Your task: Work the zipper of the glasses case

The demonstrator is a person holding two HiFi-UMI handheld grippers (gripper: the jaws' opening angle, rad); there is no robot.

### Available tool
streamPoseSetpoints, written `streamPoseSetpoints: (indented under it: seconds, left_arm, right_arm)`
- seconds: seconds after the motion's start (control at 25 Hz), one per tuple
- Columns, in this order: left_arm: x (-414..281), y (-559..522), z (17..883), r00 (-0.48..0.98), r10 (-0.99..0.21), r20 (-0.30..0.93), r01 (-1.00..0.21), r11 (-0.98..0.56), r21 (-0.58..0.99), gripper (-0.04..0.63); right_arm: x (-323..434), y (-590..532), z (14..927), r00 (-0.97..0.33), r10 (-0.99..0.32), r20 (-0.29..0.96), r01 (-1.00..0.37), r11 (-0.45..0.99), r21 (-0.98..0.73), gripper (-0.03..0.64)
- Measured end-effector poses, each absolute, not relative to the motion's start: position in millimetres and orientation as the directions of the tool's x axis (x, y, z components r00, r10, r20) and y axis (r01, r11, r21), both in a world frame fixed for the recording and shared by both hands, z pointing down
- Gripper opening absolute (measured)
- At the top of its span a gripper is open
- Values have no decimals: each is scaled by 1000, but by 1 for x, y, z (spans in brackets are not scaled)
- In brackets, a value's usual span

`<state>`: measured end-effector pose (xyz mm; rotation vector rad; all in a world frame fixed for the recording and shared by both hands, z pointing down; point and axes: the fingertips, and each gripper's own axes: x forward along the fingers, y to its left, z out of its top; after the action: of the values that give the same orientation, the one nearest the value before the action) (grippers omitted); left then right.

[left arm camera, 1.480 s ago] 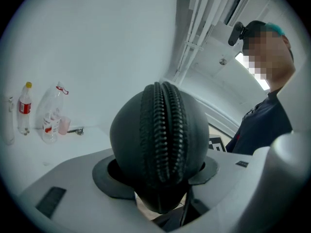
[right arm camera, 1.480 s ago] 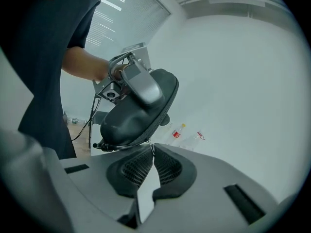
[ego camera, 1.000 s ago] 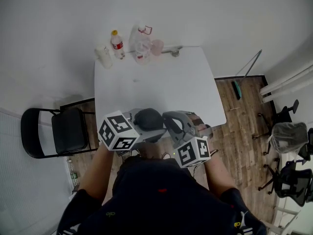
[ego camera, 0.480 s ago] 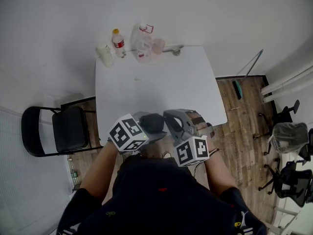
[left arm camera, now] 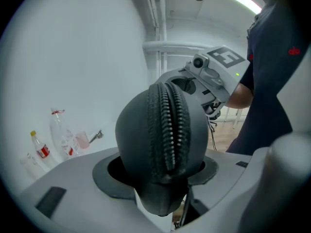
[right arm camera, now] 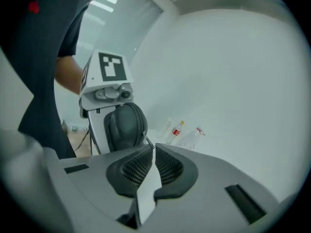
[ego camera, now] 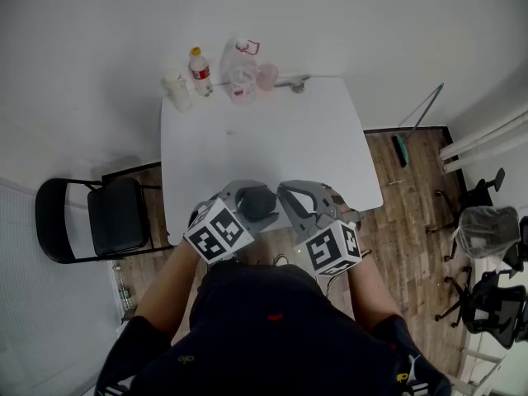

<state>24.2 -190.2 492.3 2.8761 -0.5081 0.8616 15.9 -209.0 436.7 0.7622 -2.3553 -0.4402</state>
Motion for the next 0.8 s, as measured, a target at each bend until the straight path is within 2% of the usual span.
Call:
streamPoseSetpoints:
  seconds: [0.12, 0.24, 0.32, 0.4, 0.48, 0.52, 0.8]
  left_arm:
    - [23, -194, 470, 815, -337, 472, -351, -934, -60, 272]
    - [20, -195, 451, 828, -377, 415, -351, -926, -140, 272]
    - [20, -194, 442, 839, -385, 384, -339, -923, -184, 272]
    - [20, -191, 439, 847, -377, 376, -316, -924, -214, 272]
    - [22, -189, 440, 850, -360, 384, -286, -929, -236, 272]
    - [24, -188, 441, 852, -350, 389, -271, -931, -243, 272]
    - [33, -177, 445, 825, -340, 451, -198, -922, -333, 272]
  right_arm:
    - [22, -203, 432, -716, -567, 408, -502, 823, 265, 23]
    - [28, -194, 426, -846, -449, 290, -503, 852, -148, 23]
    - [32, -188, 411, -922, -374, 102, -375, 797, -473, 23]
    - [36, -185, 395, -942, -323, -88, -179, 707, -684, 28]
    - [37, -185, 387, -935, -282, -214, -13, 631, -775, 118]
    - [37, -185, 387, -930, -270, -250, 41, 599, -800, 140]
    - [40, -181, 404, -893, -271, -359, 236, 398, -887, 141]
